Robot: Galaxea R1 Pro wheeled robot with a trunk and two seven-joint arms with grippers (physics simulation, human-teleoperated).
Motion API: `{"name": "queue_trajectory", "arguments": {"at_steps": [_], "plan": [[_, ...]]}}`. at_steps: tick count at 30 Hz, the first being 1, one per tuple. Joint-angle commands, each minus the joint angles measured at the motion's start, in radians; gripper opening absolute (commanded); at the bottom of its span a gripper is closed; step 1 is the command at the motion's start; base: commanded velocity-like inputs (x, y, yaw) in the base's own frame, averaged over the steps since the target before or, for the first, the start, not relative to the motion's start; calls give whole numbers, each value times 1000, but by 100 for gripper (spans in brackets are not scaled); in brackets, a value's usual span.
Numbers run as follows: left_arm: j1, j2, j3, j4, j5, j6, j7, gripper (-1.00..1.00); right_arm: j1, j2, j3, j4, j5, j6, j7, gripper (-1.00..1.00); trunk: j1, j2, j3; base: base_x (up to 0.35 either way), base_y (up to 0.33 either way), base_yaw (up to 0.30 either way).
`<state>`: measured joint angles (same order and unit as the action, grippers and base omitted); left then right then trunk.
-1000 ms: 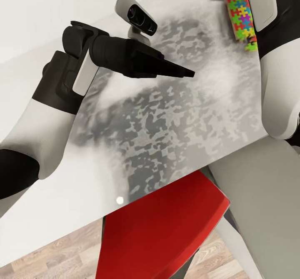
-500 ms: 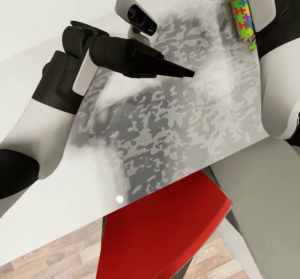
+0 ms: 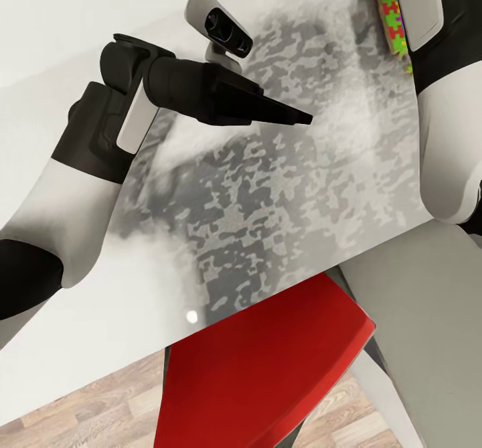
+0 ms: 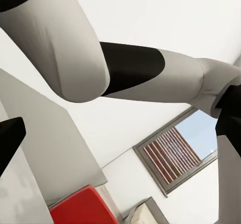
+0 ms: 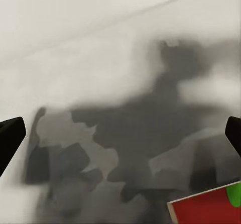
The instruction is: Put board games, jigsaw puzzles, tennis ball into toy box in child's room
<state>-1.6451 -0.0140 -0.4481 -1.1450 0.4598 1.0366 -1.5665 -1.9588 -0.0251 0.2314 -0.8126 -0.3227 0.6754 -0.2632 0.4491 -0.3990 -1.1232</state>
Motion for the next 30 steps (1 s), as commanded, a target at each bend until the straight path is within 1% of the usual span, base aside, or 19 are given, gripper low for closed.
{"name": "queue_trajectory", "arguments": {"at_steps": [1, 8, 13, 18, 30], "plan": [[-1, 0, -1, 1, 0, 11, -4, 100, 0, -1, 6, 0, -22, 2, -10, 100, 1, -1, -2, 0, 0, 0], [-1, 0, -1, 1, 0, 11, -4, 100, 0, -1, 8, 0, -21, 1, -12, 100, 1, -1, -4, 0, 0, 0], [-1, 0, -1, 1, 0, 11, -4, 100, 0, -2, 1, 1, -23, 3, -10, 100, 1, -1, -10, 0, 0, 0], [-1, 0, -1, 0, 0, 11, -4, 100, 0, -2, 3, 1, -22, 3, -9, 100, 1, -1, -17, 0, 0, 0], [-1, 4, 1, -4, 0, 11, -4, 100, 0, -3, 7, 1, -21, 3, -10, 100, 1, -1, -19, 0, 0, 0]]}}
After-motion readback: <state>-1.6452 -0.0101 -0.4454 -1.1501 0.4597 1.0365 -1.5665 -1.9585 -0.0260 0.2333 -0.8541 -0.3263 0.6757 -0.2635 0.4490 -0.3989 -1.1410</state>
